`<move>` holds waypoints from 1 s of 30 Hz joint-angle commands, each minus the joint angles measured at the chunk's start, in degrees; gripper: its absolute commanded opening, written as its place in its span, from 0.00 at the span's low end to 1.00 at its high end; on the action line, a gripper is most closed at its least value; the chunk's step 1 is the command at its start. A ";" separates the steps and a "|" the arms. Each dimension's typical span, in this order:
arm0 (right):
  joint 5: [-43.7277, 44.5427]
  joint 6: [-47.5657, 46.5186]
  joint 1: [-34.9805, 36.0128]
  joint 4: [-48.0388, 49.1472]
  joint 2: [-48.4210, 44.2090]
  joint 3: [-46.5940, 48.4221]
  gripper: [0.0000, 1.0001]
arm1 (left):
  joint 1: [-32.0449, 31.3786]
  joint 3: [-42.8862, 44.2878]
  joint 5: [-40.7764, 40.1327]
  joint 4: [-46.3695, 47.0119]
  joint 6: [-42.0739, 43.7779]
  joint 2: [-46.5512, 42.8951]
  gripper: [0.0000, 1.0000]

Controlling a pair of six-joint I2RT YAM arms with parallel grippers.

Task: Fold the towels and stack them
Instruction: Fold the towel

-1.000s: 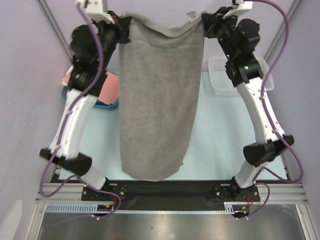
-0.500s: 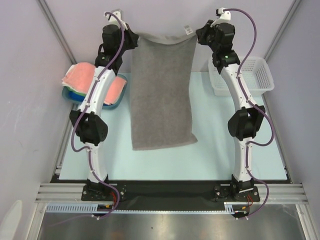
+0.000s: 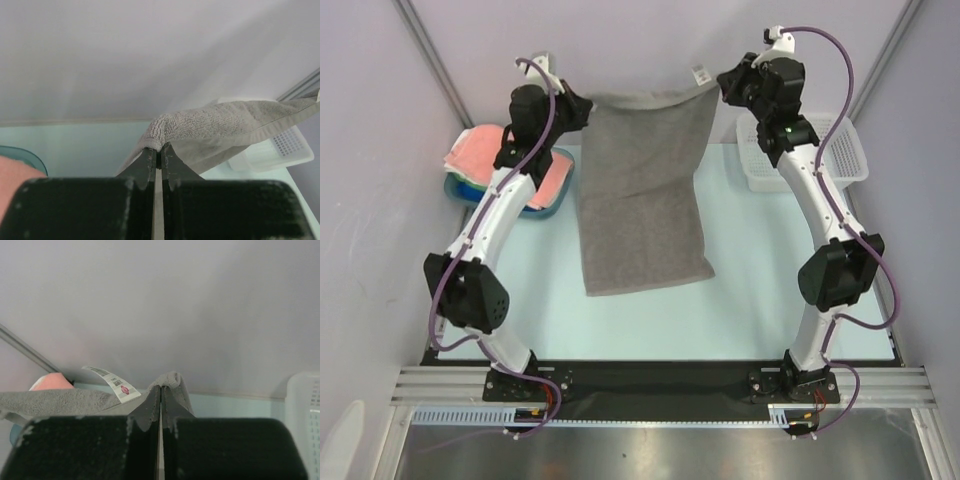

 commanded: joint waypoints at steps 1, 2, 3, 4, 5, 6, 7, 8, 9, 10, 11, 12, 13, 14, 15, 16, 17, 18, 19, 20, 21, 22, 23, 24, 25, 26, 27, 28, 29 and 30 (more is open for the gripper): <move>0.62 1.57 0.11 -4.92 -3.70 -2.86 0.00 | -0.04 -7.55 0.59 4.12 -2.48 -6.05 0.00; 0.71 2.19 0.11 -6.85 -3.52 -3.30 0.00 | -0.04 -9.33 0.50 4.12 -2.65 -7.54 0.00; 0.62 2.63 0.10 -9.48 -3.70 -5.14 0.00 | -0.04 -11.00 0.42 4.12 -3.35 -8.16 0.00; 0.36 2.89 0.02 -9.95 -4.05 -6.98 0.00 | -0.04 -14.24 0.33 4.12 -3.70 -8.78 0.00; 0.27 3.68 0.19 -10.12 -5.09 -8.83 0.00 | -0.04 -15.75 0.24 5.69 -3.97 -9.30 0.00; 0.09 4.03 0.11 -9.95 -5.80 -12.93 0.00 | -0.04 -17.07 0.33 5.88 -4.49 -10.09 0.00; -0.08 4.21 0.11 -9.34 -6.42 -14.54 0.00 | -0.04 -19.08 0.15 6.05 -4.67 -10.45 0.00; -0.69 4.39 0.10 -8.81 -6.77 -15.69 0.00 | -0.04 -19.62 0.15 6.49 -4.67 -10.54 0.00; -0.96 4.48 0.10 -8.63 -6.51 -15.70 0.00 | -0.12 -19.72 0.06 6.49 -4.41 -10.19 0.00; -1.31 4.30 0.10 -8.89 -6.08 -14.83 0.00 | -0.04 -19.02 -0.11 6.58 -4.24 -9.84 0.00; -2.01 4.04 0.10 -9.16 -5.11 -13.17 0.00 | -0.04 -18.06 -0.20 6.32 -3.97 -9.23 0.00; -2.28 3.34 0.10 -9.59 -2.93 -11.41 0.00 | -0.04 -17.00 -0.63 6.06 -3.19 -8.35 0.00; -2.46 2.81 0.10 -9.60 -1.34 -6.87 0.00 | -0.04 -14.64 -1.07 6.05 -2.66 -7.04 0.00; -3.24 2.28 0.10 -9.69 0.15 -4.56 0.00 | -0.04 -13.84 -1.77 7.01 -1.87 -6.50 0.00; -3.60 1.15 0.10 -9.25 3.56 -2.19 0.00 | -0.04 -13.05 -2.39 7.72 -1.34 -6.15 0.00; -3.77 0.96 0.02 -8.99 5.34 3.23 0.00 | -0.04 -10.86 -3.18 8.07 -0.81 -4.84 0.00; -4.12 0.79 -0.07 -8.46 7.27 5.98 0.00 | -0.04 -9.45 -4.58 8.25 0.24 -4.22 0.00; -4.21 0.96 -0.16 -8.63 11.90 9.92 0.00 | -0.04 -8.30 -5.20 8.60 0.77 -3.69 0.00; -4.30 0.87 -0.25 -8.63 14.03 13.44 0.00 | -0.04 -7.42 -5.64 9.56 1.30 -3.16 0.00; -4.39 0.79 -0.25 -8.98 16.84 21.40 0.00 | -0.04 -7.41 -5.74 12.00 1.91 -3.07 0.00; -4.22 0.87 -0.33 -9.16 19.13 24.87 0.00 | -0.12 -7.41 -7.65 12.99 2.18 -2.90 0.00; -3.95 1.31 -0.42 -8.64 22.81 27.43 0.00 | -0.13 -7.15 -7.84 13.87 2.53 -2.55 0.00; -3.95 1.66 -0.51 -6.80 23.89 30.59 0.00 | -0.13 -6.89 -7.85 14.92 3.49 -1.41 0.00; -3.78 1.84 -0.51 -5.39 24.51 30.53 0.00 | -0.13 -6.28 -8.46 14.93 3.76 -0.79 0.00; -3.08 2.10 -0.51 -3.90 24.77 29.83 0.00 | -0.13 -5.05 -8.55 14.76 4.02 0.00 0.00; -2.99 2.02 -0.51 -1.80 24.60 29.13 0.00 | -0.13 -4.60 -8.72 14.67 4.72 1.22 0.00; -2.72 2.02 -0.60 -0.65 24.17 26.51 0.00 | -0.21 -4.51 -8.81 15.01 4.90 1.58 0.00; -2.63 2.10 -0.60 0.58 23.64 24.75 0.00 | -0.21 -5.21 -9.07 15.37 4.91 1.76 0.00; -2.46 2.19 -0.60 3.03 22.24 22.81 0.00 | -0.21 -6.00 -8.90 16.94 4.91 1.85 0.00; -2.46 2.28 -0.69 3.58 21.71 20.01 0.00 | -0.21 -6.53 -9.08 17.47 4.91 1.94 0.00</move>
